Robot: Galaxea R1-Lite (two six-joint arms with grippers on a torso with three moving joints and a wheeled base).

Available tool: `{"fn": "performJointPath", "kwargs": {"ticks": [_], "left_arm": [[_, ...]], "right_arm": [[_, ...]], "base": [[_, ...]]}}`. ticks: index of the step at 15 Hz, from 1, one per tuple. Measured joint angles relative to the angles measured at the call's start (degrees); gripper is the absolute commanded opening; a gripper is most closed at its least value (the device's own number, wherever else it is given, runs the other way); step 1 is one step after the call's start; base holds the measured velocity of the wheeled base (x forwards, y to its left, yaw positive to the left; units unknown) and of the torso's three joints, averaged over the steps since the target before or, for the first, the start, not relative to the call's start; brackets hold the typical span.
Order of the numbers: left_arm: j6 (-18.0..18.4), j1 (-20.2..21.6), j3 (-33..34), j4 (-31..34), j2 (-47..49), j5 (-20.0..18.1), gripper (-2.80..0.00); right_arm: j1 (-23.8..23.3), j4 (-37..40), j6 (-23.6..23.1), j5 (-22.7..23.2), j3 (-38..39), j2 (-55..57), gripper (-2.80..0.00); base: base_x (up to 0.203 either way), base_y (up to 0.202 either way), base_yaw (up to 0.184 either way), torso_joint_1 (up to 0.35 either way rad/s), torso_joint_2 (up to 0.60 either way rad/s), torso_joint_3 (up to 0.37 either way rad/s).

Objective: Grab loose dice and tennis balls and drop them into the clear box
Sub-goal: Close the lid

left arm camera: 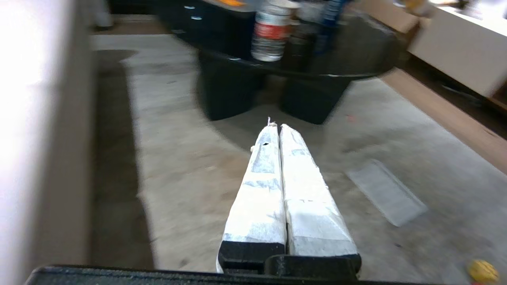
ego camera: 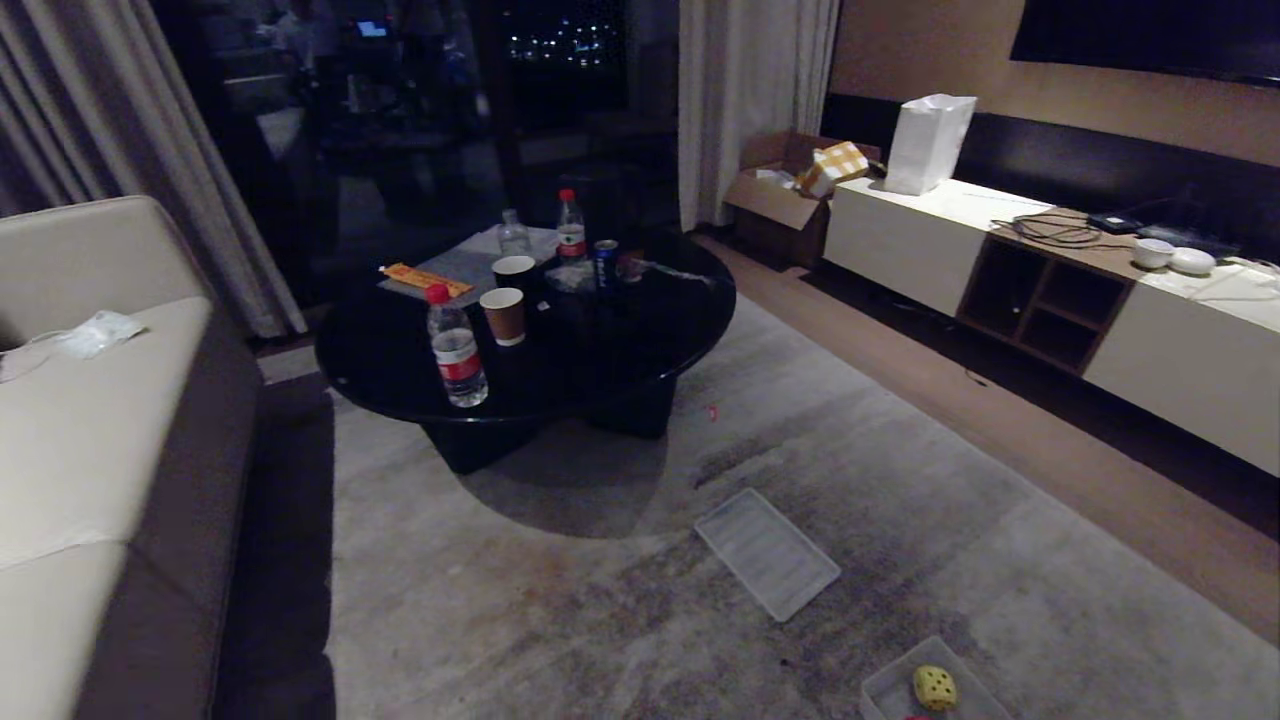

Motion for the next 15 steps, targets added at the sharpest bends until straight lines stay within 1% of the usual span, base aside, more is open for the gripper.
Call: {"fn": "performJointPath", "kwargs": {"ticks": [10, 12, 15], "left_arm": [[-0.09, 0.00, 0.00, 0.00, 0.00, 0.00, -2.80], [-0.07, 0.00, 0.00, 0.00, 0.00, 0.00, -2.80], [-0.06, 0.00, 0.00, 0.00, 0.00, -0.02, -2.80]], "right_arm": [[0.00, 0.02, 0.01, 0.02, 0.00, 0.00, -2.80], [-0.05, -0.04, 0.00, 0.02, 0.00, 0.00, -2.80], [-0.05, -0.02, -0.02, 0.05, 0.00, 0.00, -2.80]], "base": [[0.000, -0.008, 0.159, 0.003, 0.00, 0.002], [0.002, -0.001, 0.080, 0.002, 0.00, 0.007], [0.000, 0.000, 0.000, 0.000, 0.00, 0.000]]}}
